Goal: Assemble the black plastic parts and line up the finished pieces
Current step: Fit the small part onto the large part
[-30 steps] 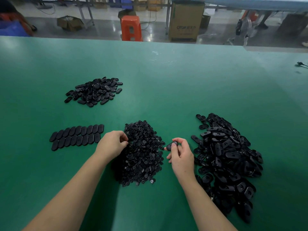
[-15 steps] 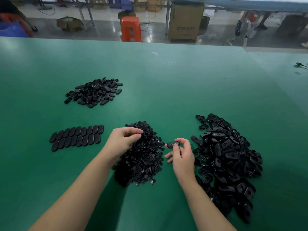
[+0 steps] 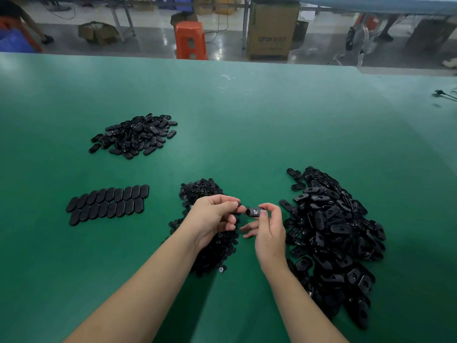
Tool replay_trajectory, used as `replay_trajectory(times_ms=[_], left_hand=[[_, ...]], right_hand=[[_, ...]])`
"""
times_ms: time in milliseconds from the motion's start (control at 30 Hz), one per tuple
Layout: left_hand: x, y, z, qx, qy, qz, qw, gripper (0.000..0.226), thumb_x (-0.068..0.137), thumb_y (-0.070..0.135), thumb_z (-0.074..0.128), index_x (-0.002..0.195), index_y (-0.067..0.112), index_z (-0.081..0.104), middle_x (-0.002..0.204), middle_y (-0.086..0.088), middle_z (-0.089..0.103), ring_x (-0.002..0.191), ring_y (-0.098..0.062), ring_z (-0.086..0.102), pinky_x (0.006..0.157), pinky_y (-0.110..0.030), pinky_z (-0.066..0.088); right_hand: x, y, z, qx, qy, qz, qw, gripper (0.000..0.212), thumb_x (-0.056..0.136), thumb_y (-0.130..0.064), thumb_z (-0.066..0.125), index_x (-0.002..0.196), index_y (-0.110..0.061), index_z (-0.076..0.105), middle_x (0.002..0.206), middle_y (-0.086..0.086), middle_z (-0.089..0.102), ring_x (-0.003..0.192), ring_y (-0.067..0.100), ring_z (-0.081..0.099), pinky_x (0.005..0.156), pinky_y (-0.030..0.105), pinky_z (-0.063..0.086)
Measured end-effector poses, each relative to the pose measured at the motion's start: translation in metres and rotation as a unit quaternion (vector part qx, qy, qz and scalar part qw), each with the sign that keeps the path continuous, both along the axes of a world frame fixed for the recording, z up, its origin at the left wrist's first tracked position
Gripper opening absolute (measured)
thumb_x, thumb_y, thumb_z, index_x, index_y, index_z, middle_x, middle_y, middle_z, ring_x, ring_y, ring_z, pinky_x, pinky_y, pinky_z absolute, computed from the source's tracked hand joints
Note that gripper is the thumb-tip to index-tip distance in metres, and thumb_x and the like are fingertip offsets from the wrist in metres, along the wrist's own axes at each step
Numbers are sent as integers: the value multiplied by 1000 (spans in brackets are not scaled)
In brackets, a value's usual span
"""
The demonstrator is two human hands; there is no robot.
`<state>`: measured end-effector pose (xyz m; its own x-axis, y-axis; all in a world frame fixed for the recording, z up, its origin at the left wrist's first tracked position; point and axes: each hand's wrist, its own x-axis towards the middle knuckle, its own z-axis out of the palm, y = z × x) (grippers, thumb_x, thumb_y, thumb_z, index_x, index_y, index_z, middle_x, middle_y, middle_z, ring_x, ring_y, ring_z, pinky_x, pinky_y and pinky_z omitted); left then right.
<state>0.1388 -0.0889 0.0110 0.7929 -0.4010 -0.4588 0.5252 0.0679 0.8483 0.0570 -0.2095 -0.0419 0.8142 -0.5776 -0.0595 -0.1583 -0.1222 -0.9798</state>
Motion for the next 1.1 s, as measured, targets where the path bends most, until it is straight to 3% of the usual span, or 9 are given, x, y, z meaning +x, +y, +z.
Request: replay_trajectory(times_ms=[133, 200, 267, 367, 533, 700, 833, 933, 1100], left_hand=[[-5, -11, -5, 45, -18, -4, 999, 9, 90, -3, 67, 87, 3, 73, 74, -13, 66, 44, -10, 47, 41, -21, 42], [-8, -18, -7, 75, -33, -9, 997, 7, 90, -2, 68, 86, 2, 72, 64, -10, 60, 40, -12, 44, 41, -20, 40], [-10, -25, -9, 107, -59, -14, 992, 7, 89, -2, 68, 84, 1, 70, 54, -3, 60, 36, -12, 44, 40, -22, 41], [-12, -33, -10, 152, -106, -7, 983, 10, 87, -3, 69, 80, 4, 69, 54, 3, 63, 35, -14, 48, 42, -26, 45], [-12, -39, -9, 212, -172, -16, 962, 11, 86, 5, 72, 77, 11, 71, 61, 0, 68, 38, -18, 57, 43, -26, 45], [-12, -42, -9, 246, -204, -17, 947, 11, 85, 9, 72, 76, 15, 72, 71, -3, 72, 48, -11, 62, 45, -25, 50], [-11, -43, -10, 267, -229, -23, 936, 8, 84, 13, 75, 77, 17, 73, 75, 0, 73, 72, -18, 71, 71, -39, 62], [-10, -43, -10, 259, -228, -23, 938, 8, 83, 13, 77, 76, 15, 73, 75, -1, 73, 76, -21, 72, 77, -43, 62], [-8, -41, -5, 232, -206, -34, 950, 13, 82, 11, 81, 90, 13, 71, 82, -2, 69, 67, -10, 64, 62, -20, 52]], right_hand=[[2, -1, -2, 9, 0, -9, 1000, 19, 109, -23, 36, 102, -35, 49, 70, 5, 74, 59, 16, 69, 58, 19, 51], [3, -1, -2, 6, 6, -15, 1000, 18, 109, -22, 38, 102, -34, 49, 74, 8, 73, 65, 18, 70, 64, 27, 54], [3, -2, -4, -6, 17, -14, 1000, 18, 108, -23, 39, 102, -35, 50, 82, 9, 72, 74, 26, 70, 74, 44, 56], [1, -3, -2, -21, 20, -17, 999, 17, 107, -23, 41, 102, -37, 50, 90, 8, 69, 83, 30, 66, 82, 54, 53], [1, -4, -1, 5, 12, -23, 1000, 18, 105, -22, 43, 104, -38, 51, 99, 9, 68, 93, 32, 66, 88, 58, 51], [0, -2, 1, 12, 1, -17, 1000, 14, 96, -38, 39, 103, -41, 51, 100, 6, 68, 94, 29, 66, 88, 57, 52], [0, -3, 0, 16, -5, -9, 1000, 13, 100, -33, 40, 104, -41, 50, 99, 5, 69, 93, 28, 67, 88, 57, 52], [-1, -4, -2, 17, -8, -9, 1000, 18, 103, -27, 41, 103, -43, 50, 99, 3, 70, 92, 25, 68, 87, 57, 53], [-1, -3, -1, 25, -16, -12, 999, 27, 105, -24, 40, 100, -48, 50, 98, 4, 70, 92, 23, 69, 89, 57, 53]])
